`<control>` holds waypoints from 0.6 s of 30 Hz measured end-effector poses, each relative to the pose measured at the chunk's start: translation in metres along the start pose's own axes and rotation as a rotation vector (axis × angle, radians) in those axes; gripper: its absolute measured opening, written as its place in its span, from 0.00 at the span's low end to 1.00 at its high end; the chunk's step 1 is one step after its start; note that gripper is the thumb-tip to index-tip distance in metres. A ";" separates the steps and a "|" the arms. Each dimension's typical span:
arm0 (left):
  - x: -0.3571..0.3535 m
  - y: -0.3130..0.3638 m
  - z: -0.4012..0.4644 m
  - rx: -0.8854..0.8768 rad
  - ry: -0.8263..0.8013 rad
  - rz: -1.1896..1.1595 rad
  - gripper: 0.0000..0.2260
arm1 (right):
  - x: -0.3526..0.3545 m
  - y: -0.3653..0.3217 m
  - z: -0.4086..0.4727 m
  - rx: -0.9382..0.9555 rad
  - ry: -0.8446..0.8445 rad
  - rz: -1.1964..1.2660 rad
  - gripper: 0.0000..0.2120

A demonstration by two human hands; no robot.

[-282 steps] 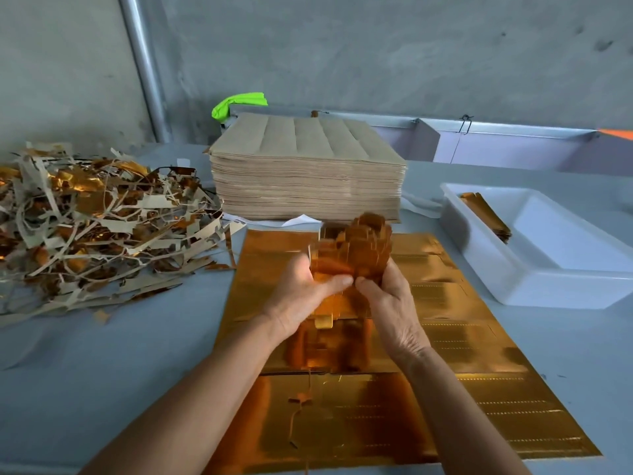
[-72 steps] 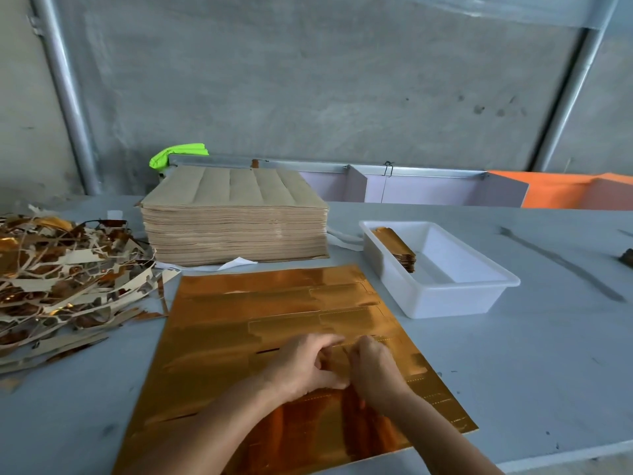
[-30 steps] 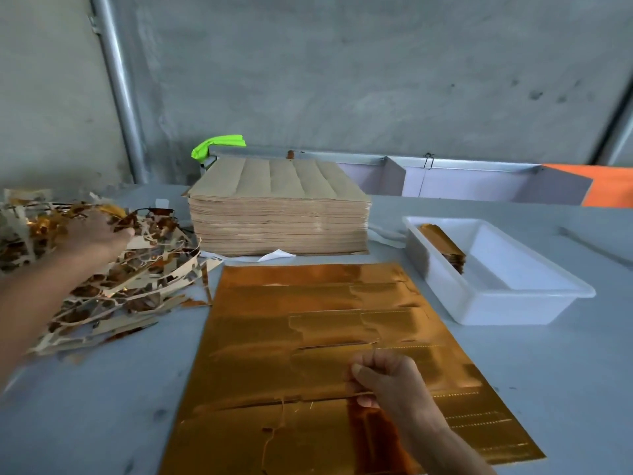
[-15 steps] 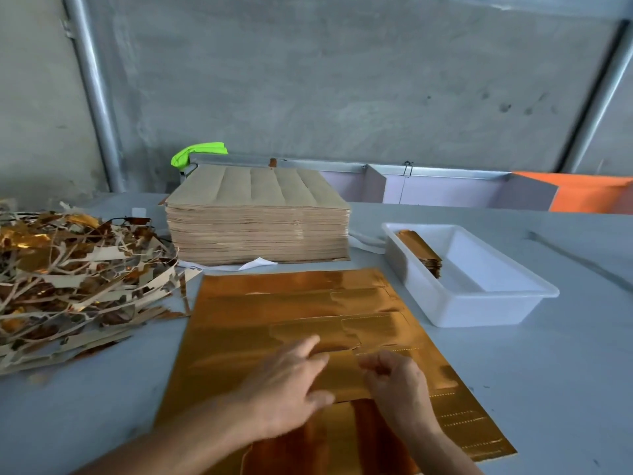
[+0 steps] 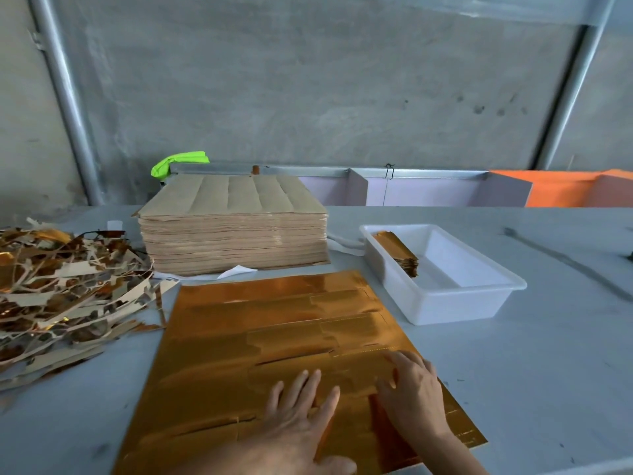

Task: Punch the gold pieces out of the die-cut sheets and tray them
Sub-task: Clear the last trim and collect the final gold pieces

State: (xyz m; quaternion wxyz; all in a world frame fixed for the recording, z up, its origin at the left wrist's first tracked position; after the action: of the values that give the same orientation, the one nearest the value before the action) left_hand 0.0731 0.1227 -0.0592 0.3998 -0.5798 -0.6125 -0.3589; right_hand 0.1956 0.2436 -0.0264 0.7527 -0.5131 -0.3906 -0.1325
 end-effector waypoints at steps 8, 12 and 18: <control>-0.002 0.007 -0.014 0.051 0.037 0.029 0.42 | 0.020 0.017 0.000 -0.168 -0.082 -0.261 0.23; -0.001 0.005 -0.013 0.050 0.039 0.024 0.43 | 0.019 0.020 0.001 -0.210 -0.170 -0.312 0.23; -0.002 0.005 -0.013 0.061 0.051 0.032 0.42 | 0.024 0.014 0.000 -0.164 -0.166 -0.286 0.23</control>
State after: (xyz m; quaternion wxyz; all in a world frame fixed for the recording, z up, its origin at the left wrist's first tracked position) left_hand 0.0792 0.1104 -0.0552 0.4385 -0.5676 -0.6036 -0.3480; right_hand 0.2201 0.2543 -0.0180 0.6470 -0.5212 -0.5082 -0.2270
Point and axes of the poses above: each hand's wrist, its own z-axis towards the middle knuckle, its own x-axis out of the back of the hand, y = z × x, the point moved 4 cm from there along z, towards the middle knuckle, and after that the axes turned 12 degrees about z, right-handed, at the moved point
